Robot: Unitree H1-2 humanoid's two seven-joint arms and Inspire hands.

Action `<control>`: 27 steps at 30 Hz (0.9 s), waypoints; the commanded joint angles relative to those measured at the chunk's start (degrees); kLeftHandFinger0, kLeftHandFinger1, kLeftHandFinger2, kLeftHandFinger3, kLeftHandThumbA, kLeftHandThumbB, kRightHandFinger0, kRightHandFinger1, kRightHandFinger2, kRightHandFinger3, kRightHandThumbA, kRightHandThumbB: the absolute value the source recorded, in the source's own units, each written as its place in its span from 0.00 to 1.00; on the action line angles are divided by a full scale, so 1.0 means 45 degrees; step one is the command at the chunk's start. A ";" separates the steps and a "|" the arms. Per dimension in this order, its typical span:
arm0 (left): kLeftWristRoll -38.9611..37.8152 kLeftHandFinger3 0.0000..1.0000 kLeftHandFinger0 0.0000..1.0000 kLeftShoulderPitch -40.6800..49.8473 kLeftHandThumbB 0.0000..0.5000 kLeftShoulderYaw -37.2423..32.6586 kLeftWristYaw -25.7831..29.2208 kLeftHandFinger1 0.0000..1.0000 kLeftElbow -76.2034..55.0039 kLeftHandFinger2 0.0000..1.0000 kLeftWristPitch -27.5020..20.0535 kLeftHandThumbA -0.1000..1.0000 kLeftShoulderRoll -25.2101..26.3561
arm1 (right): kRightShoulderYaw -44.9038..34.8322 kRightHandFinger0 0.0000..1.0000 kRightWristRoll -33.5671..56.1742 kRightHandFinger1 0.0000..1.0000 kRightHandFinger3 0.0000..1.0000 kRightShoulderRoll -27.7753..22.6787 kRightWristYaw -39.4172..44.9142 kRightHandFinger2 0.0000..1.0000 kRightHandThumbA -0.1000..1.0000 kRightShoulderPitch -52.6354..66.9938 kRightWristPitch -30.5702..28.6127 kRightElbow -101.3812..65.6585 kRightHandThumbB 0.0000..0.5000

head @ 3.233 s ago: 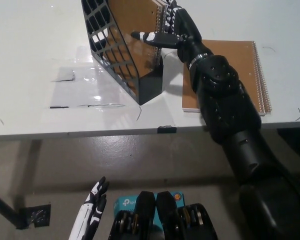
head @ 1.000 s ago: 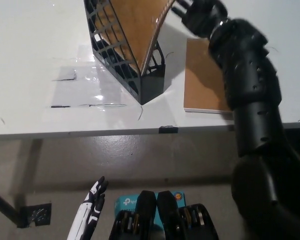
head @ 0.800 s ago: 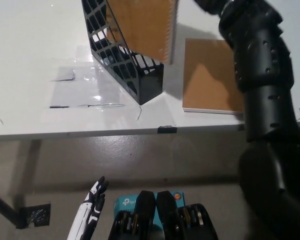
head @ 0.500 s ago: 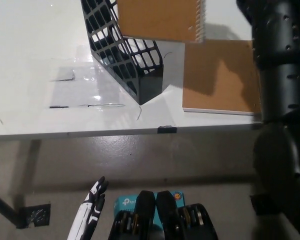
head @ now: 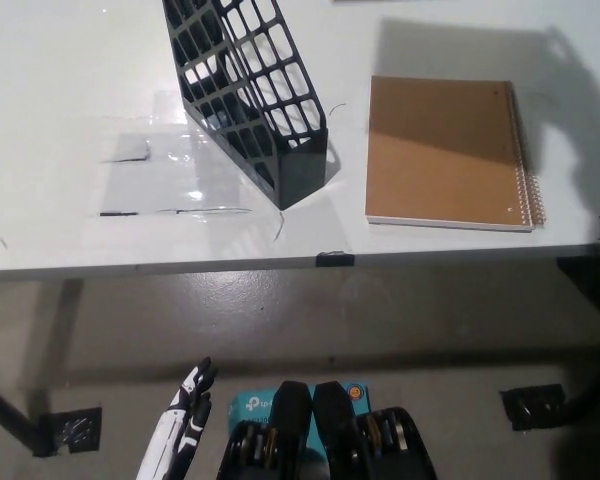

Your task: Use the right hand to pick up a book from the book holder on the left side and put it on another book on the right side

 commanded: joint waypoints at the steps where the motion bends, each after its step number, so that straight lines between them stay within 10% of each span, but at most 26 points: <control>1: 0.0153 1.00 1.00 0.0055 0.39 -0.0050 0.0320 1.00 -0.0020 1.00 -0.0625 1.00 0.0087 | 0.0347 0.00 0.2240 0.23 1.00 -0.1224 0.0116 0.72 0.00 -0.1472 -0.0108 -0.0926 0.08; 3: 0.0141 1.00 1.00 0.0106 0.38 -0.0059 0.0294 1.00 -0.0017 1.00 -0.0675 1.00 0.0108 | 0.0530 0.00 0.2352 0.21 0.79 -0.1480 0.0360 0.68 0.00 -0.1116 -0.0108 -0.0667 0.11; 5: 0.0019 1.00 1.00 0.0152 0.37 -0.0047 0.0241 1.00 -0.0014 1.00 -0.0695 1.00 0.0085 | 0.0449 0.00 0.2495 0.21 1.00 -0.1492 0.0210 0.70 0.00 -0.0824 -0.0108 -0.0547 0.14; 27: 0.0095 1.00 0.99 -0.0022 0.38 -0.0071 0.0383 1.00 0.0006 1.00 -0.0776 1.00 0.0053 | 0.0204 0.00 -0.0859 0.26 1.00 -0.0313 0.2295 0.84 0.00 0.0748 -0.2473 0.5787 0.14</control>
